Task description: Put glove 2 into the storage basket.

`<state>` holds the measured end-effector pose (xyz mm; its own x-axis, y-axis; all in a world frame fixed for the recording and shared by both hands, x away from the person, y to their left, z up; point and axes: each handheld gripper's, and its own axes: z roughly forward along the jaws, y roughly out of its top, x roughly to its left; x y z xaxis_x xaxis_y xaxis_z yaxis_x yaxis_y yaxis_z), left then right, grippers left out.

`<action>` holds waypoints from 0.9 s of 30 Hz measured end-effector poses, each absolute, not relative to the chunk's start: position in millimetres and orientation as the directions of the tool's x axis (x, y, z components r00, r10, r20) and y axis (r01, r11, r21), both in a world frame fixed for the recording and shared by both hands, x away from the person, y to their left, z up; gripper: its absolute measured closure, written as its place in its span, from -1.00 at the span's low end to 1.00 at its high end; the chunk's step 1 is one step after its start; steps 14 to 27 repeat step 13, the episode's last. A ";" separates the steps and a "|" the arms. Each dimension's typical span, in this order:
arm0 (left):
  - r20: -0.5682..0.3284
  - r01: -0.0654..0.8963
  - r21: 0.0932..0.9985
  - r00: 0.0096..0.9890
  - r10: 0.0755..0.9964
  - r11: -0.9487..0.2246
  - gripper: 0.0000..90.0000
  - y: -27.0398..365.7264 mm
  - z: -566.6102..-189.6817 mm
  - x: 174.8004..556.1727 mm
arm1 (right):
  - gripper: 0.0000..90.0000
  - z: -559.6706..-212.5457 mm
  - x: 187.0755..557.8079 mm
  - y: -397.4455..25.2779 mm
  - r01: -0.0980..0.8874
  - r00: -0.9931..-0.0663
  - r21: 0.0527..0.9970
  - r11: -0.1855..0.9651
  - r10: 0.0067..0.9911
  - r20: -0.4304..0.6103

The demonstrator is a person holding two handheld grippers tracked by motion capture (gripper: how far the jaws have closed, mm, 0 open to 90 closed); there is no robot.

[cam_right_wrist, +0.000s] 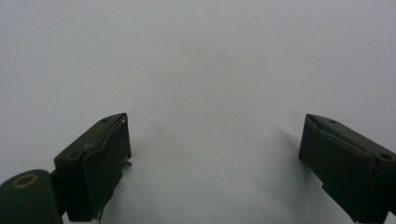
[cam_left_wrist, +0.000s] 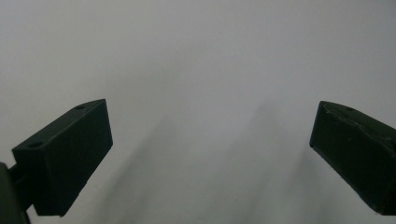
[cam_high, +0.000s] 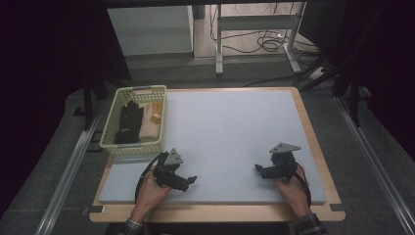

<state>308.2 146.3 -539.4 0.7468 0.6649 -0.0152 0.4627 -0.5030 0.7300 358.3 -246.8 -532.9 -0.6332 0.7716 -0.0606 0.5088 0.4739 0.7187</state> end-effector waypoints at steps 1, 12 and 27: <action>-0.018 0.479 0.717 0.740 0.673 -0.507 -1.00 147.3 -548.0 308.8 | -0.81 -532.9 358.4 -246.8 0.509 -0.633 0.719 0.474 0.772 -0.061; -0.033 0.512 0.690 0.729 0.683 -0.512 -1.00 146.9 -549.8 313.7 | -0.81 -533.2 358.3 -247.0 0.509 -0.633 0.719 0.472 0.772 -0.059; -0.032 0.511 0.690 0.729 0.683 -0.513 -1.00 146.7 -549.8 313.6 | -0.81 -533.0 358.0 -246.6 0.510 -0.633 0.719 0.473 0.772 -0.060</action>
